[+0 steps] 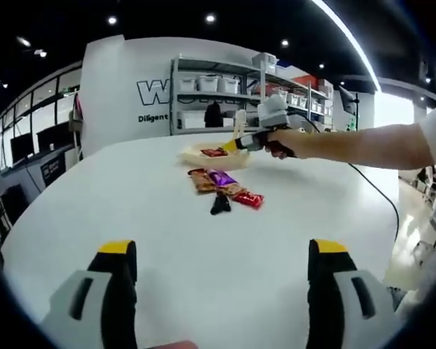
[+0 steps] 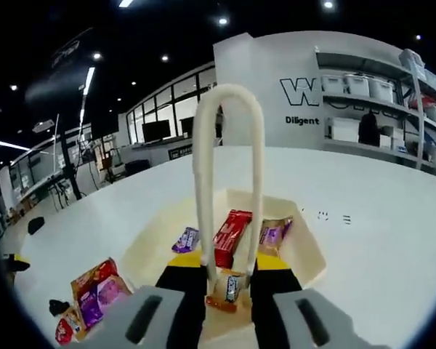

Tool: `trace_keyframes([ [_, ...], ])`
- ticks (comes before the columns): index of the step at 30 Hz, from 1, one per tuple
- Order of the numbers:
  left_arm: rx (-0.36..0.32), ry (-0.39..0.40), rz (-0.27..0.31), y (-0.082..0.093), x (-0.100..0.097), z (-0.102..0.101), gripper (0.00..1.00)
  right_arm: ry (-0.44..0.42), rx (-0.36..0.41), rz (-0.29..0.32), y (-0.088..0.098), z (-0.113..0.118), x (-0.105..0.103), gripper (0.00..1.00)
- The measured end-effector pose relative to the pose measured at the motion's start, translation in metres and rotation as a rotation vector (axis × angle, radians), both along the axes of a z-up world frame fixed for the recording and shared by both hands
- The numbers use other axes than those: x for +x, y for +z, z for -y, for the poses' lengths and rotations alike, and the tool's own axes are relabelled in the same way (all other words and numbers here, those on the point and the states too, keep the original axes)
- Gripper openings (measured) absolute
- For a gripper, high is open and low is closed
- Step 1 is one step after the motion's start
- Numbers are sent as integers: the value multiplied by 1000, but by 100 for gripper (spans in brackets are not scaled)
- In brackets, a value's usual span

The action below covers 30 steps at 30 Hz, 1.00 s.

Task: Place the target food into the container with the food tongs after gripping and lifting it, then release it inside without dropping or visibly crushing the food.

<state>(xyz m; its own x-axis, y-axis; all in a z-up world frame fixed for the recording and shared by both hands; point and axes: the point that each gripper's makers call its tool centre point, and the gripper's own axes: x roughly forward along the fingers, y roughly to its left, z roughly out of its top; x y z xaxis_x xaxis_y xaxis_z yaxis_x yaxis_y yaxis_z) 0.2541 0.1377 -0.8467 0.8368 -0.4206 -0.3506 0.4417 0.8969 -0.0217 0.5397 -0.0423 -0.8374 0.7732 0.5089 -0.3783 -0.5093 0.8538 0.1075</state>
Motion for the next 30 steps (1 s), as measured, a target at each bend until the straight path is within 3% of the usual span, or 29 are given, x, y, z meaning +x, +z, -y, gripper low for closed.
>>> trace_keyframes([
  [20, -8, 2, 10, 6, -6, 0, 96, -2, 34, 37, 24, 2, -14, 16],
  [30, -26, -2, 21, 12, -10, 2, 95, 7, 45, 57, 38, 4, -31, 16],
])
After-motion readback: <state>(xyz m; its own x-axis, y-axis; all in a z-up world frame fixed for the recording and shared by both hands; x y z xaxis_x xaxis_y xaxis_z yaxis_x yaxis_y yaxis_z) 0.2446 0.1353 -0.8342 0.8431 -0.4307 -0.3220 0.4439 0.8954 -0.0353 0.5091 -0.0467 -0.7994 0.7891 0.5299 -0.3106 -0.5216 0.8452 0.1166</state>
